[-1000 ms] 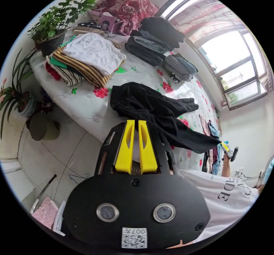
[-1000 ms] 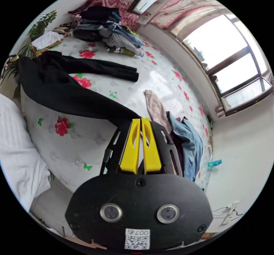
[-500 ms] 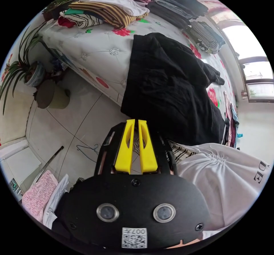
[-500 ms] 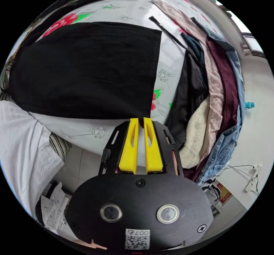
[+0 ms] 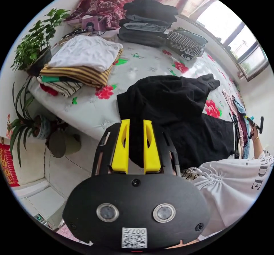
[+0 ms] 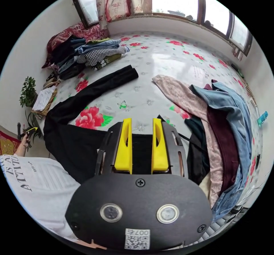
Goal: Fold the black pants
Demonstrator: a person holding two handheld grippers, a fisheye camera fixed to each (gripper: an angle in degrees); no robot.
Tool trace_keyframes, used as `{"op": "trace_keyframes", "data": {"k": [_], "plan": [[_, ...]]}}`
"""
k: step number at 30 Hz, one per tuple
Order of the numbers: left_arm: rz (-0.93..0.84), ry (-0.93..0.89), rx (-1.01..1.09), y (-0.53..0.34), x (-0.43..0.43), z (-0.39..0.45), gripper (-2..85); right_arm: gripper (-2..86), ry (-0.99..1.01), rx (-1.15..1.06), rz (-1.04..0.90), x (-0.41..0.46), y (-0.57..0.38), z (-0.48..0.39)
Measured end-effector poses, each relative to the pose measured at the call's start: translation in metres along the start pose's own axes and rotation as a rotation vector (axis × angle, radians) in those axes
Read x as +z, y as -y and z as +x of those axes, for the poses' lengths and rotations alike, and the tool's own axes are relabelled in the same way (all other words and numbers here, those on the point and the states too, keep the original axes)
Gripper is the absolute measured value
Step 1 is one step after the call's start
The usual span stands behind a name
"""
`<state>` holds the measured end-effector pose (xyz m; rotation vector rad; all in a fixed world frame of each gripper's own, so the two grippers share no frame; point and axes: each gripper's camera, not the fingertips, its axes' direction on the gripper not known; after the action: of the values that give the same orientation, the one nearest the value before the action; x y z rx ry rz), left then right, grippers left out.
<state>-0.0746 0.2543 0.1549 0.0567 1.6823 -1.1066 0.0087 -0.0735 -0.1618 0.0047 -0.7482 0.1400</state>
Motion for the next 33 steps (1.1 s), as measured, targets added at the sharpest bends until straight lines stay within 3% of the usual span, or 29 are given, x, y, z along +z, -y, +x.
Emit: {"op": "trace_keyframes", "data": {"k": [11, 16, 21, 24, 26, 28, 30, 33], "plan": [[-0.210, 0.184, 0.307, 0.144, 0.125, 0.035, 10.6, 8.2, -0.020, -0.095, -0.068, 0.112, 0.226, -0.068], [-0.266, 0.109, 0.259, 0.157, 0.156, 0.024, 1.5, 6.9, -0.124, 0.000, -0.142, 0.173, 0.289, -0.037], [-0.222, -0.021, 0.012, 0.161, 0.146, -0.015, -0.5, 2.1, -0.080, 0.014, -0.345, 0.234, 0.302, -0.021], [-0.118, -0.118, -0.152, 0.155, 0.119, -0.045, -0.7, 0.6, -0.071, -0.056, -0.153, 0.191, 0.300, -0.022], [-0.025, -0.186, -0.244, 0.145, 0.092, -0.063, -0.7, 0.3, -0.027, -0.007, 0.128, 0.110, 0.289, 0.003], [0.015, -0.205, -0.279, 0.134, 0.081, -0.071, -0.5, 0.4, -0.045, 0.036, 0.262, 0.061, 0.270, 0.026], [0.015, -0.216, -0.307, 0.125, 0.086, -0.075, 0.0, 0.7, -0.022, -0.002, 0.274, 0.042, 0.253, 0.043], [-0.029, -0.178, -0.345, 0.123, 0.109, -0.072, 2.1, 2.7, 0.028, -0.014, 0.037, 0.067, 0.247, 0.058]]}}
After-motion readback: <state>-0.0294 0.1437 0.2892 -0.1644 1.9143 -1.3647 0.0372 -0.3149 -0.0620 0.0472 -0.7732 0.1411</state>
